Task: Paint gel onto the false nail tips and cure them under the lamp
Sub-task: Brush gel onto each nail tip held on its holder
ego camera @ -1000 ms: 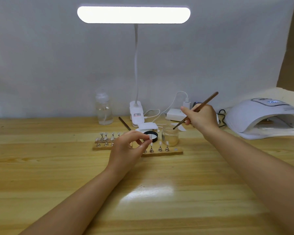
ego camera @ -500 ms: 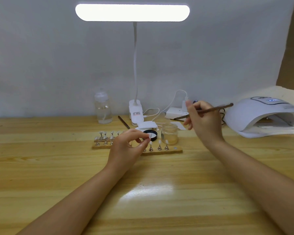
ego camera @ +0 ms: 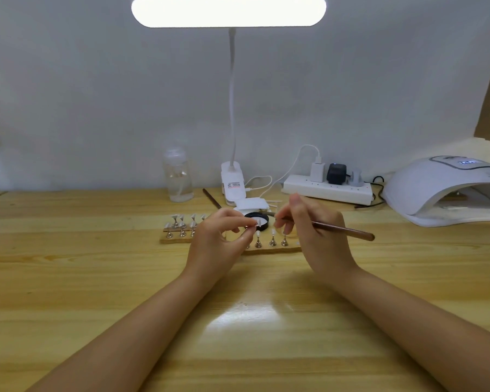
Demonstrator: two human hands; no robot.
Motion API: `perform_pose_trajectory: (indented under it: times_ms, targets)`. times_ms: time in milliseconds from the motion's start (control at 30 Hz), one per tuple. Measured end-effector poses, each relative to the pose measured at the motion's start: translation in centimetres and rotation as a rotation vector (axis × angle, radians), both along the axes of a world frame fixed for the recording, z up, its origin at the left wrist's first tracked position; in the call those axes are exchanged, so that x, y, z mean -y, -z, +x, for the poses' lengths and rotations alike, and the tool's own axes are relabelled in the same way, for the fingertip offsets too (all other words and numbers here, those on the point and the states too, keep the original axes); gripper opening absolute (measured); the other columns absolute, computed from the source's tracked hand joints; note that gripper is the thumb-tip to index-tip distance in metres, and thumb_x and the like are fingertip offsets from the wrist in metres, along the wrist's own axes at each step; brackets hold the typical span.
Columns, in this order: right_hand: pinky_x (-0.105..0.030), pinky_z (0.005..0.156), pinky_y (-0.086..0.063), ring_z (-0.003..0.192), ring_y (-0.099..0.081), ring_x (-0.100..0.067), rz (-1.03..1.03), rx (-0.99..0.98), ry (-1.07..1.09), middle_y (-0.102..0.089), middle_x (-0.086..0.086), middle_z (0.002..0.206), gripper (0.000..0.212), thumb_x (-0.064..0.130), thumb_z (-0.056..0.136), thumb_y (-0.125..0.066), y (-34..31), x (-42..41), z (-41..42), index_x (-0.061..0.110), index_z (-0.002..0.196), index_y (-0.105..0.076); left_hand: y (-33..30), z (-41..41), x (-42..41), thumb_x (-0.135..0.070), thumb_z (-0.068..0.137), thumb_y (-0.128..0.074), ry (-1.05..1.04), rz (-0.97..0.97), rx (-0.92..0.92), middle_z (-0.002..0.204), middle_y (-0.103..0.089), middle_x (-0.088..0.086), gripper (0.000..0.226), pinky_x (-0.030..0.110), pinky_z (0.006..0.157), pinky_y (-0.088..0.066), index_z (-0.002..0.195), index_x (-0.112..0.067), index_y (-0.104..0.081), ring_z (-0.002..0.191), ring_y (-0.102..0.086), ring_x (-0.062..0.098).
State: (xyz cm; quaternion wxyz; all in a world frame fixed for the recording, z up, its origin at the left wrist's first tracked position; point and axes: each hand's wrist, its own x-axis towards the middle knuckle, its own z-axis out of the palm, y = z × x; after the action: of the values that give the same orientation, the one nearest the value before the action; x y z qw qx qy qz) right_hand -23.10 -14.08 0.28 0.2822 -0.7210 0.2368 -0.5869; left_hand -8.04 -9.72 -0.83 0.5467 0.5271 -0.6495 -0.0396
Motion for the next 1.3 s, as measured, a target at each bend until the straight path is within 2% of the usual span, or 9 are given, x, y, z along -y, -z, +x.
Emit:
perform_pose_trajectory:
  times_ms: [133,267,433,533,667,867,1067,1200,1300]
  targets:
    - [-0.016,0.05,-0.045,0.045,-0.056,-0.006,0.071,0.022,-0.016,-0.06,0.003,0.048,0.045,0.044,0.088,-0.041,0.27,-0.17,0.09,0.018,0.058,-0.063,0.03,0.03,0.11,-0.005,0.075,-0.071,-0.001,0.006,-0.002,0.079,-0.062,-0.002,0.023,0.02,0.067,-0.045,0.086,-0.024,-0.068,0.074,-0.055,0.012]
    - [-0.015,0.054,-0.046,0.053,-0.058,-0.004,-0.048,0.003,0.015,-0.062,0.007,0.059,0.038,0.027,0.095,-0.042,0.15,0.04,0.07,0.014,0.067,-0.064,0.07,0.02,0.2,-0.004,0.075,-0.071,-0.004,-0.003,-0.016,0.079,-0.063,0.0,0.02,0.023,0.068,-0.046,0.086,-0.021,-0.07,0.075,-0.057,0.016]
    - [-0.015,0.052,-0.046,0.047,-0.057,-0.005,0.023,0.001,-0.019,-0.059,0.006,0.047,0.046,0.04,0.093,-0.044,0.5,-0.04,0.14,0.021,0.056,-0.063,0.09,0.07,0.28,-0.005,0.074,-0.071,0.004,-0.006,0.004,0.079,-0.063,-0.001,0.022,0.018,0.068,-0.044,0.088,-0.022,-0.069,0.077,-0.058,0.011]
    - [-0.015,0.056,-0.046,0.052,-0.058,-0.003,-0.064,-0.003,0.02,-0.061,0.008,0.055,0.038,0.03,0.093,-0.042,0.39,0.11,0.13,0.02,0.063,-0.063,0.16,0.12,0.4,-0.005,0.074,-0.072,-0.001,-0.006,0.012,0.079,-0.063,-0.001,0.021,0.02,0.069,-0.045,0.089,-0.02,-0.07,0.077,-0.058,0.012]
    - [-0.015,0.053,-0.046,0.049,-0.058,-0.005,0.002,-0.008,-0.013,-0.059,0.008,0.05,0.044,0.039,0.092,-0.041,0.51,0.02,0.08,0.02,0.059,-0.063,0.21,0.09,0.48,-0.005,0.074,-0.072,-0.006,0.0,0.005,0.079,-0.063,-0.001,0.019,0.022,0.069,-0.046,0.088,-0.018,-0.071,0.077,-0.059,0.014]
    - [-0.017,0.057,-0.047,0.055,-0.059,-0.003,-0.055,-0.042,0.027,-0.061,0.008,0.057,0.037,0.029,0.093,-0.042,0.45,0.15,0.07,0.017,0.065,-0.063,0.22,0.08,0.4,-0.005,0.074,-0.072,-0.012,-0.002,-0.013,0.078,-0.063,-0.001,0.018,0.024,0.069,-0.046,0.087,-0.016,-0.072,0.077,-0.06,0.016]
    - [-0.018,0.057,-0.047,0.055,-0.059,-0.003,-0.05,-0.006,0.032,-0.062,0.007,0.057,0.039,0.036,0.093,-0.043,0.44,0.11,0.0,0.021,0.063,-0.063,0.01,-0.1,0.26,-0.003,0.075,-0.071,-0.012,0.007,-0.008,0.079,-0.064,0.004,0.017,0.025,0.069,-0.046,0.088,-0.013,-0.073,0.078,-0.059,0.016]
    - [-0.027,0.059,-0.052,0.054,-0.061,-0.008,0.009,-0.048,0.016,-0.061,0.003,0.052,0.041,0.036,0.091,-0.041,0.46,0.01,0.08,0.022,0.06,-0.062,0.02,-0.11,0.17,-0.003,0.074,-0.071,-0.001,0.011,-0.01,0.08,-0.063,0.002,0.018,0.022,0.069,-0.046,0.089,-0.014,-0.072,0.078,-0.059,0.014]
    - [-0.024,0.058,-0.051,0.054,-0.061,-0.007,-0.028,-0.01,0.022,-0.061,0.007,0.053,0.041,0.043,0.089,-0.039,0.34,-0.05,0.1,0.024,0.061,-0.062,0.01,-0.12,0.2,-0.003,0.075,-0.071,-0.009,0.016,-0.01,0.08,-0.063,0.003,0.017,0.023,0.069,-0.046,0.089,-0.013,-0.073,0.078,-0.059,0.014]
